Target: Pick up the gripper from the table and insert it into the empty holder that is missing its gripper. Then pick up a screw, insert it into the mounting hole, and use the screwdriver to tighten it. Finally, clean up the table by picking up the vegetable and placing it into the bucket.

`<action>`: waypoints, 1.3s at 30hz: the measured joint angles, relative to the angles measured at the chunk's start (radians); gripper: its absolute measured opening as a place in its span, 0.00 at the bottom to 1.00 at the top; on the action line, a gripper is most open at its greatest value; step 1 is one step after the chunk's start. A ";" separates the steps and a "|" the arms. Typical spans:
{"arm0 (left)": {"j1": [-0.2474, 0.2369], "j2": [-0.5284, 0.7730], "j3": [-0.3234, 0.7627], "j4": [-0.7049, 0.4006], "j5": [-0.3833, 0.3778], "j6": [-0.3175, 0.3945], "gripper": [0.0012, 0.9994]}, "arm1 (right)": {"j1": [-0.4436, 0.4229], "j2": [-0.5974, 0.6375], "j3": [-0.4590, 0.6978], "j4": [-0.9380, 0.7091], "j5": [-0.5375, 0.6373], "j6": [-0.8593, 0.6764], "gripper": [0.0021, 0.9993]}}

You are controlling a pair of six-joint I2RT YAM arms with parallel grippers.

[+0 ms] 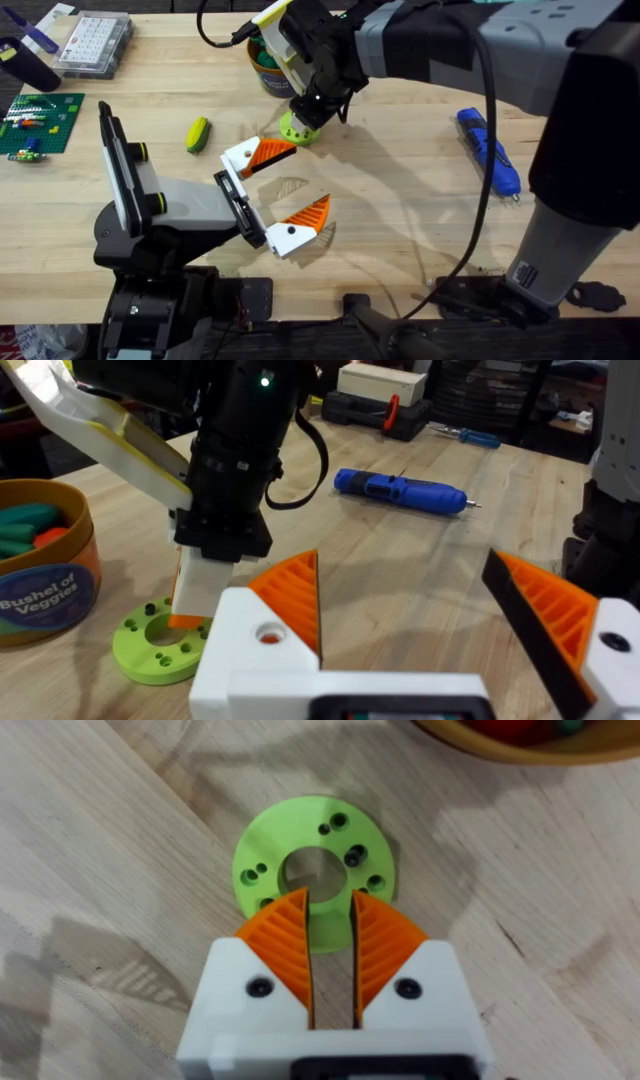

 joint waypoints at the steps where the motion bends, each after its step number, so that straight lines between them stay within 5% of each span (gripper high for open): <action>1: 0.000 0.000 0.000 0.002 0.000 0.000 0.99 | -0.001 0.000 0.000 0.000 0.000 0.000 0.18; 24: 0.000 0.000 0.000 0.002 0.001 0.000 0.99 | -0.001 -0.028 -0.001 -0.109 -0.034 0.001 0.18; 39: 0.000 0.000 0.000 0.002 0.001 0.000 0.99 | -0.001 -0.307 -0.087 -0.247 -0.073 0.008 0.18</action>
